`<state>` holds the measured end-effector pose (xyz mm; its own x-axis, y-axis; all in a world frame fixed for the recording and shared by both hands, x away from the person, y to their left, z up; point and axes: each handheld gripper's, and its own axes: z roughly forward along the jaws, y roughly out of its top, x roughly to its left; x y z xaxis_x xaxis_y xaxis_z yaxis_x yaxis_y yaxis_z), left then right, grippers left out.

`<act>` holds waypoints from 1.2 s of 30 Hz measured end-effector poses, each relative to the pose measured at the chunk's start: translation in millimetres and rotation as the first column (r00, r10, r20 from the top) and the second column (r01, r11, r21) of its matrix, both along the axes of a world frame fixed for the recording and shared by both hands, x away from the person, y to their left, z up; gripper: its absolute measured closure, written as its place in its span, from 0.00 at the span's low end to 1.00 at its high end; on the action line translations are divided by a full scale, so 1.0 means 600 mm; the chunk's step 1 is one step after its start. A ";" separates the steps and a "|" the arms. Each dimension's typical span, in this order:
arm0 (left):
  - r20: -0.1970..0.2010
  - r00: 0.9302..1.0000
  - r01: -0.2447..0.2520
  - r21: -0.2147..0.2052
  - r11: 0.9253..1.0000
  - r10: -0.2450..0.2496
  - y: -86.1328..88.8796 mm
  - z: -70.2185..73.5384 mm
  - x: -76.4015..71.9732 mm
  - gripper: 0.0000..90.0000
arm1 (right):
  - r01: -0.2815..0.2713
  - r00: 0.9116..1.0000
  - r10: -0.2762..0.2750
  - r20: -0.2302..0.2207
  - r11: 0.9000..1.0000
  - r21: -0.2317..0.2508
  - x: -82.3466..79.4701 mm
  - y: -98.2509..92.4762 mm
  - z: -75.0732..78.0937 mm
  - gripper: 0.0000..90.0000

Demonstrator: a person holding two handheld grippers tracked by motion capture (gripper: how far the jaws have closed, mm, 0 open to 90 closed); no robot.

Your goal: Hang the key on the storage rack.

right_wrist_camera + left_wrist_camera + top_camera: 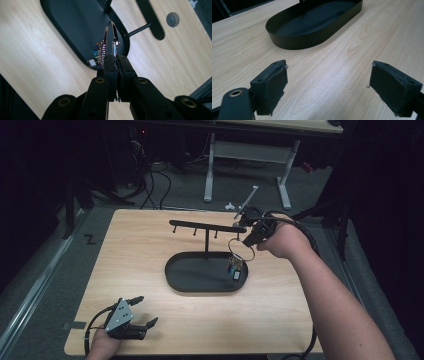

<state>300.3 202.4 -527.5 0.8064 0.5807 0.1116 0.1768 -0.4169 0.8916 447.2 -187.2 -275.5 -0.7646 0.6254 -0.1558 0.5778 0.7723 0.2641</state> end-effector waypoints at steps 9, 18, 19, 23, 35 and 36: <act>-0.001 1.000 0.001 -0.001 1.000 -0.001 0.000 0.000 0.000 0.17 | 0.051 0.999 -0.051 -0.009 0.999 0.019 0.035 -0.007 -0.011 0.97; 0.000 1.000 0.001 -0.001 1.000 -0.001 0.000 0.000 0.000 0.17 | 0.083 0.997 -0.083 -0.010 0.996 0.027 0.046 -0.022 -0.011 0.97; 0.000 1.000 0.001 -0.001 1.000 -0.001 0.000 0.000 0.000 0.17 | 0.086 0.996 -0.086 -0.012 0.996 0.029 0.048 -0.024 -0.011 0.97; 0.000 1.000 0.001 -0.001 1.000 -0.001 0.000 0.000 0.000 0.17 | 0.102 0.995 -0.101 -0.016 0.994 0.033 0.055 -0.028 -0.015 0.97; 0.003 1.000 0.001 -0.001 1.000 -0.001 0.000 0.000 0.000 0.17 | 0.110 0.994 -0.110 -0.001 0.994 0.027 0.073 -0.014 -0.042 0.96; 0.003 1.000 0.001 -0.001 1.000 -0.001 0.000 0.000 0.000 0.17 | 0.110 0.994 -0.110 -0.001 0.994 0.027 0.073 -0.014 -0.042 0.96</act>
<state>300.3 202.3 -527.8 0.8068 0.5798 0.1135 0.1735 -0.4162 0.8926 491.2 -195.4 -300.5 -0.6906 0.7099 -0.1383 0.6590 0.6965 0.2838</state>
